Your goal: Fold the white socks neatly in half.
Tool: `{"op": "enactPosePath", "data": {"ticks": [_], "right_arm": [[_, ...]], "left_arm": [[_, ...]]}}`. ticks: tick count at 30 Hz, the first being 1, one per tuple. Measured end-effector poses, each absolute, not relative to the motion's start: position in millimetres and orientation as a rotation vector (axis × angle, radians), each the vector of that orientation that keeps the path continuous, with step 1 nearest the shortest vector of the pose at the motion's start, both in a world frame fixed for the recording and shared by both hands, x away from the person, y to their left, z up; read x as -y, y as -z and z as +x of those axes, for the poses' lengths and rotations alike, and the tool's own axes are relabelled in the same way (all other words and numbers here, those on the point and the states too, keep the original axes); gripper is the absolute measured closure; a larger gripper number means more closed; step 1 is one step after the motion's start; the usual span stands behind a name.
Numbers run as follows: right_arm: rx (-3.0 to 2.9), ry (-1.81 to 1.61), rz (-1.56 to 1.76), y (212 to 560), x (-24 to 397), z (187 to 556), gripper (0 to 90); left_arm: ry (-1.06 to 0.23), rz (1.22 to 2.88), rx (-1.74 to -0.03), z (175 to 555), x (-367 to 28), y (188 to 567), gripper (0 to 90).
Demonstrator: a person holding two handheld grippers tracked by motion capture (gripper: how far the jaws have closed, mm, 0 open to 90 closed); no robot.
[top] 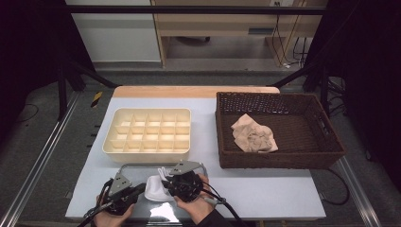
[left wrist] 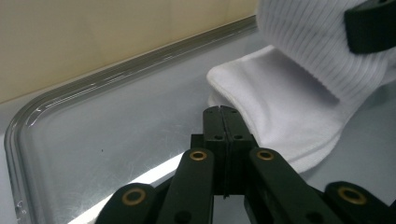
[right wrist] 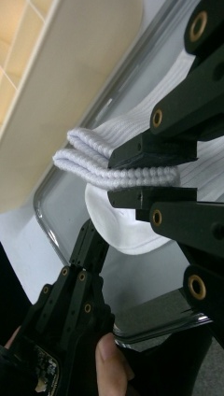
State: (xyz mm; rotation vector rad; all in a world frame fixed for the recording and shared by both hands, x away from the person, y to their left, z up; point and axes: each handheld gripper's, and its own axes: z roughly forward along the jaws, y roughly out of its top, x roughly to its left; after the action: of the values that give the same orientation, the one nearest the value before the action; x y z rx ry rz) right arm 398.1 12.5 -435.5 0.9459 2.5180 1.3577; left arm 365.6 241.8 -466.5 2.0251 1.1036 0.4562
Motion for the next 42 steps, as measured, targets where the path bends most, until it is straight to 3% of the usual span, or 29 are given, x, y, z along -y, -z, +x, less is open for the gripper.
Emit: {"op": "enactPosePath", "data": {"ticks": [11,20,31,35,42], "right_arm": [[-2.578,-1.345,0.93,455,-34,397,78.7],[-2.595,-1.455,0.927,448,-24,395,67.7],[-2.418,-1.393,1.077,434,49,402,79.2],[-2.447,-1.37,1.115,447,57,400,86.7],[-2.507,-1.293,1.1,470,52,396,85.9]], "left_arm": [[-0.455,2.026,-1.107,366,-243,466,89.3],[-0.449,1.93,-1.123,367,-255,453,85.7],[-0.429,1.94,-1.037,367,-234,435,88.7],[-0.421,1.995,-1.014,369,-217,439,88.2],[-0.438,2.054,-1.025,368,-208,449,81.7]]}}
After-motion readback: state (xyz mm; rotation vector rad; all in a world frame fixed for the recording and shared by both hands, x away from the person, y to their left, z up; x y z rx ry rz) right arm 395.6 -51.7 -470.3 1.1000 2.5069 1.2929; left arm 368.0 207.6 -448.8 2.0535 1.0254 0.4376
